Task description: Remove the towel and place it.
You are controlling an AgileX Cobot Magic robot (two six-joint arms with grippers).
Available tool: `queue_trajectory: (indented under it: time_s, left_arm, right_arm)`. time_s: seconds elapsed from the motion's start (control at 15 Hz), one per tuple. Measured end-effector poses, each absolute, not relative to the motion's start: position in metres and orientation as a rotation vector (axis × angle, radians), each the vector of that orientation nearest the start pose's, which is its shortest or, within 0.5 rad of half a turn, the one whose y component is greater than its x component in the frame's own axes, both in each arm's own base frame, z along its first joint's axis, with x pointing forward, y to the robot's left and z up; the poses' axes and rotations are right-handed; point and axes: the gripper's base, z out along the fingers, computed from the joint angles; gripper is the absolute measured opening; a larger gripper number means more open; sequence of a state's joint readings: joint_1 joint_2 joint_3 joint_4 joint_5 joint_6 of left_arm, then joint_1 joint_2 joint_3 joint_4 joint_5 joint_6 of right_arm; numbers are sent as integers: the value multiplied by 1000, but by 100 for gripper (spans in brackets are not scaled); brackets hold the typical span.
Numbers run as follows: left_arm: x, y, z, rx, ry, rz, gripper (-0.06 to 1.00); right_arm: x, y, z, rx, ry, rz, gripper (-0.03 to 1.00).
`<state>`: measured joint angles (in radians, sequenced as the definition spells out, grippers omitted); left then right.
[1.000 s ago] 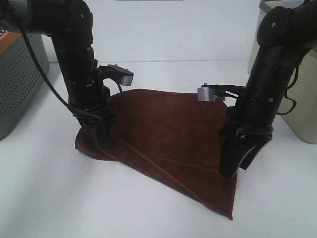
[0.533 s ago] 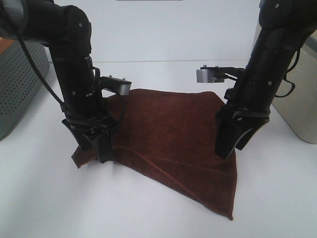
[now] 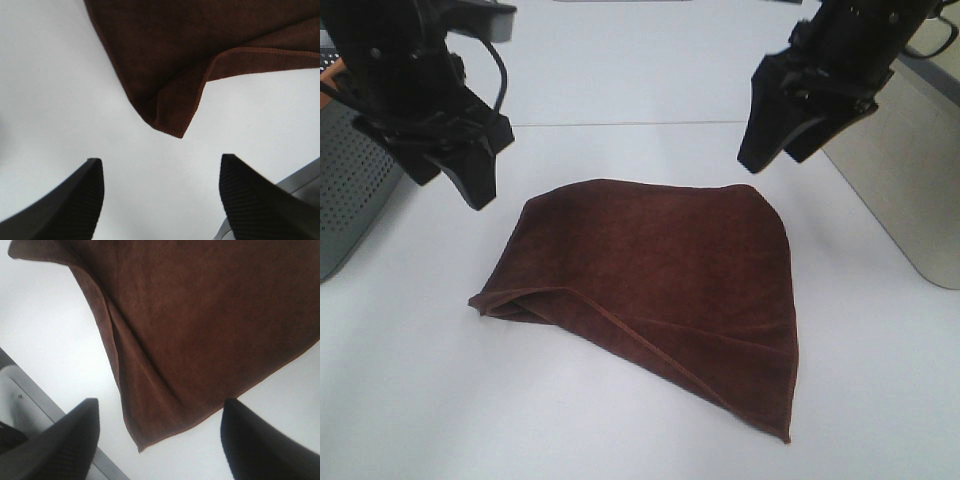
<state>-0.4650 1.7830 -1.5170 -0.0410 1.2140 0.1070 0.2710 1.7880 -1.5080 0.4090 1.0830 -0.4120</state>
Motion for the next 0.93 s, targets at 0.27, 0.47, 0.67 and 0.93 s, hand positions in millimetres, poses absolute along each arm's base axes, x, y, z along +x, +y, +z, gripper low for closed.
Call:
queue_trajectory:
  time_s: [0.27, 0.47, 0.67, 0.93]
  left_arm:
    - [306, -142, 330, 706, 2722, 6, 64]
    - [305, -109, 350, 509, 2704, 25, 62]
    - [312, -57, 359, 294, 2706, 101, 62]
    - [308, 33, 369, -40, 2701, 222, 62]
  right_arm:
    - [356, 132, 344, -584, 2542, 527, 60]
    - [351, 125, 379, -523, 2464, 457, 60]
    - [359, 97, 384, -323, 2493, 101, 60]
    - [372, 19, 384, 44, 2510, 128, 60]
